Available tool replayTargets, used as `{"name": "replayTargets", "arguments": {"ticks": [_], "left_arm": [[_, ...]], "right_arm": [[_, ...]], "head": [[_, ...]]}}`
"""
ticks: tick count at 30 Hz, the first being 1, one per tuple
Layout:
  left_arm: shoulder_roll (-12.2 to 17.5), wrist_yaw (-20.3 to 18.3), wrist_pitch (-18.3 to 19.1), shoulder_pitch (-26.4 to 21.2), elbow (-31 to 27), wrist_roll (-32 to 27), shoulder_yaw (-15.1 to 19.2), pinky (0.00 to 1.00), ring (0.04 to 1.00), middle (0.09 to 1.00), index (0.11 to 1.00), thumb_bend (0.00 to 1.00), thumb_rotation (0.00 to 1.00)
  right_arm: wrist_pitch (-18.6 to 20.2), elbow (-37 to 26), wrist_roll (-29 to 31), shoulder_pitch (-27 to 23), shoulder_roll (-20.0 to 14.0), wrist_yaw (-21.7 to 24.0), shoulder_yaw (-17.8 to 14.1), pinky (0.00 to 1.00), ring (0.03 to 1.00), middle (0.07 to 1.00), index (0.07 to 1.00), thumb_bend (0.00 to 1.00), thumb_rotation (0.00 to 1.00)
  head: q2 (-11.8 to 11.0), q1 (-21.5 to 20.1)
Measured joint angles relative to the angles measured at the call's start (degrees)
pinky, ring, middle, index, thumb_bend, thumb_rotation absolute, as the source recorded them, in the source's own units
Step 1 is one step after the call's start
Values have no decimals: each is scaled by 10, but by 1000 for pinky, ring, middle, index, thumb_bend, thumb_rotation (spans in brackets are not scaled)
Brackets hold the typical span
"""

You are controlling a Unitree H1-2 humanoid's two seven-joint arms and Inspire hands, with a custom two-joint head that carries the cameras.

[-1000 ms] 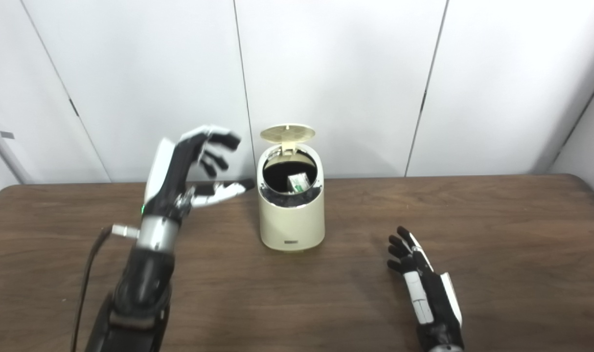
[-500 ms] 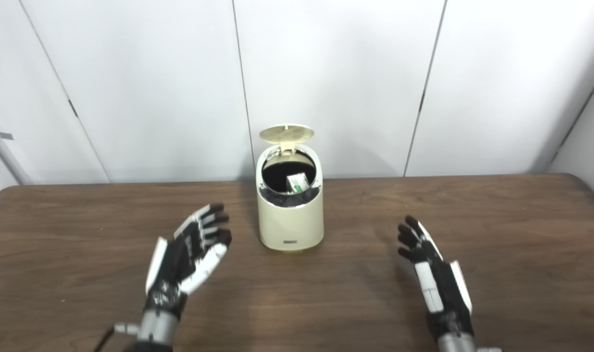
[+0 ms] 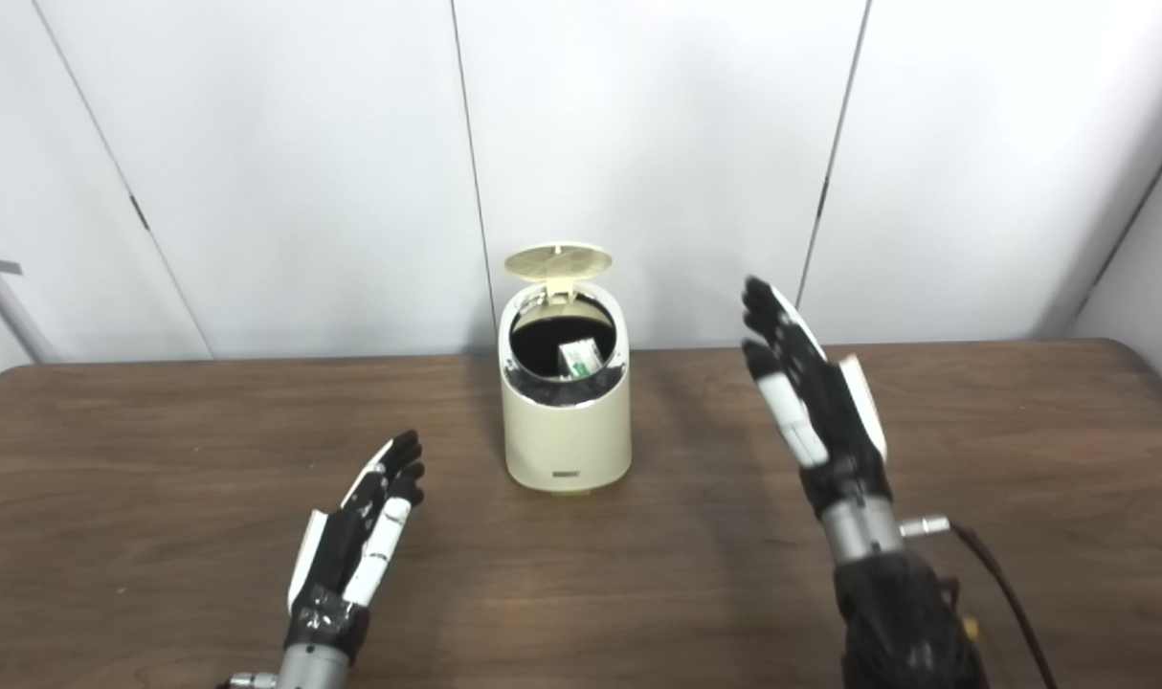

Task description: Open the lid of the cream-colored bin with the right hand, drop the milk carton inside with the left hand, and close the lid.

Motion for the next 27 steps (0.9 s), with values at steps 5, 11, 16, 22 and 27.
{"name": "replayTargets", "arguments": {"ticks": [5,11,16,22,27], "left_arm": [[-2,1,0,-8,1,1,-2,882,913,924,938,540,827],[-10,2,0,-11,2,1,-11,878,907,917,930,530,834],[-10,6,0,-11,3,2,-11,888,921,926,935,529,868],[-9,10,0,-11,4,6,-11,873,911,921,935,508,862],[-11,11,1,-12,6,6,-12,865,902,918,934,507,867]], "right_arm": [[6,24,-45,-47,-16,0,12,789,880,902,881,582,906],[64,45,-126,-109,-40,13,45,791,874,903,873,541,928],[84,80,-158,-169,-59,37,73,772,853,880,840,527,923],[76,147,-187,-212,-69,51,113,842,908,915,817,528,904],[64,189,-213,-239,-68,51,137,867,939,935,811,578,936]], "head": [[-1,1],[0,3],[0,4],[0,6],[0,9]]}}
